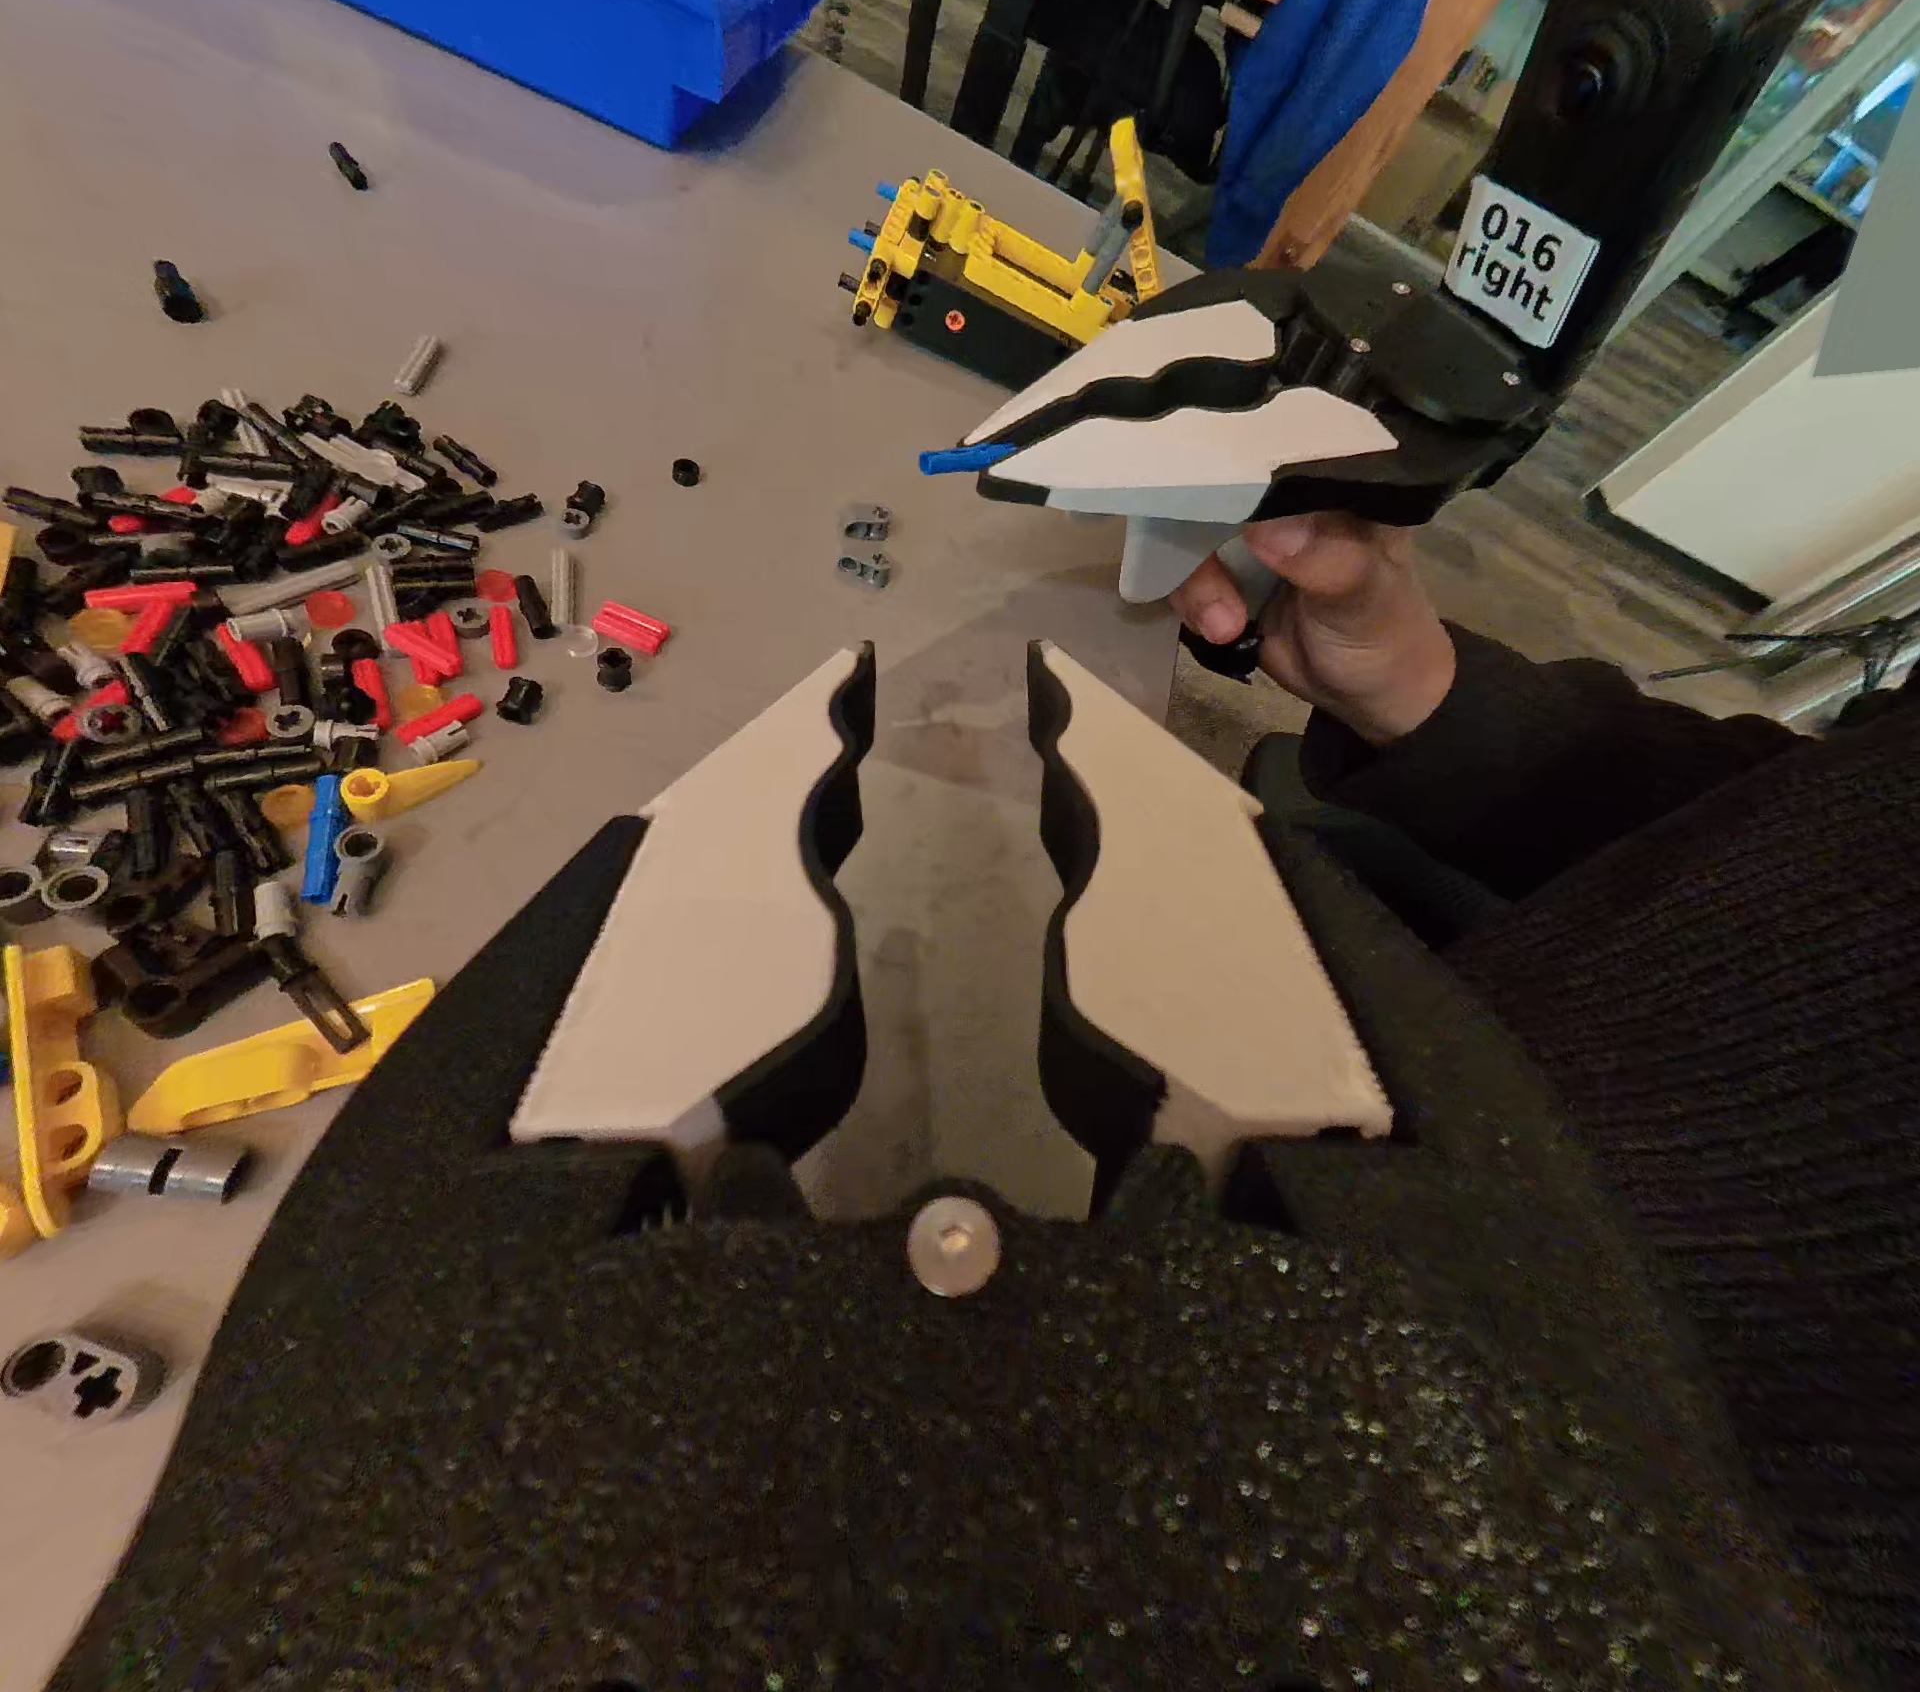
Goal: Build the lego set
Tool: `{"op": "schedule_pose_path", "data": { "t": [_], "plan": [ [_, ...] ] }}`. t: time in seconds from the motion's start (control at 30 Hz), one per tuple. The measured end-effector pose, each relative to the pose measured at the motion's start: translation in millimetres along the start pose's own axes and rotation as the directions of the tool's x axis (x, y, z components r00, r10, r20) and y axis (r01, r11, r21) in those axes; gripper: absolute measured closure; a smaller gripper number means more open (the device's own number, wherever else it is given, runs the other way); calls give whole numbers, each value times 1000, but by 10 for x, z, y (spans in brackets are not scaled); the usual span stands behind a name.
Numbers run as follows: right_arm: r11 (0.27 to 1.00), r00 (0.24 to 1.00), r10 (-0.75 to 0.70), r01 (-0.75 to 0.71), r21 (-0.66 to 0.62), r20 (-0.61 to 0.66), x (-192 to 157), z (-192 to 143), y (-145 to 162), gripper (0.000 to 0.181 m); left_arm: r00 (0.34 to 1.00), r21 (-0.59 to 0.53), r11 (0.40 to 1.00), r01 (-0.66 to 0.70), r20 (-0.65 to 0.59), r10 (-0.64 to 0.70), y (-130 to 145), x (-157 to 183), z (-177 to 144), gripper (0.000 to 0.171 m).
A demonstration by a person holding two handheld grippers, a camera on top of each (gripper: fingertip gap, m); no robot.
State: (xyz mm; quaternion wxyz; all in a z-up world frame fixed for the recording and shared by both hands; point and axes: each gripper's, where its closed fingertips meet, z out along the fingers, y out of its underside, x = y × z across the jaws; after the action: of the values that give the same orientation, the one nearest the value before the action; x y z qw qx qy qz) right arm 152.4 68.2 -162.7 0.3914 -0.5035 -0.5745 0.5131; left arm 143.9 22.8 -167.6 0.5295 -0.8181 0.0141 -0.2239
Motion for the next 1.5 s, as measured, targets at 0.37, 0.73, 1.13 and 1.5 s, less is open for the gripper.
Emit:
{"op": "schedule_pose_path", "data": {
  "t": [0.37,0.73,1.13,1.5],
  "plan": [
    [1000,1000,4,-3,-8,9,-9,6,8,176,1000,7,1000,18,-13,-18,-9,-4,-7,144],
    [1000,1000,-6,6,-5,11,-19,5,9,176,999,27,999,45,-30,-45,-37,-16,-30,144],
    [1000,1000,-10,10,-1,12,-22,3,6,176,998,31,998,46,-31,-45,-41,-16,-33,144],
    [1000,1000,-14,14,3,12,-25,-1,0,176,998,35,999,19,-58,-17,-48,47,-36,144]
  ]
}}
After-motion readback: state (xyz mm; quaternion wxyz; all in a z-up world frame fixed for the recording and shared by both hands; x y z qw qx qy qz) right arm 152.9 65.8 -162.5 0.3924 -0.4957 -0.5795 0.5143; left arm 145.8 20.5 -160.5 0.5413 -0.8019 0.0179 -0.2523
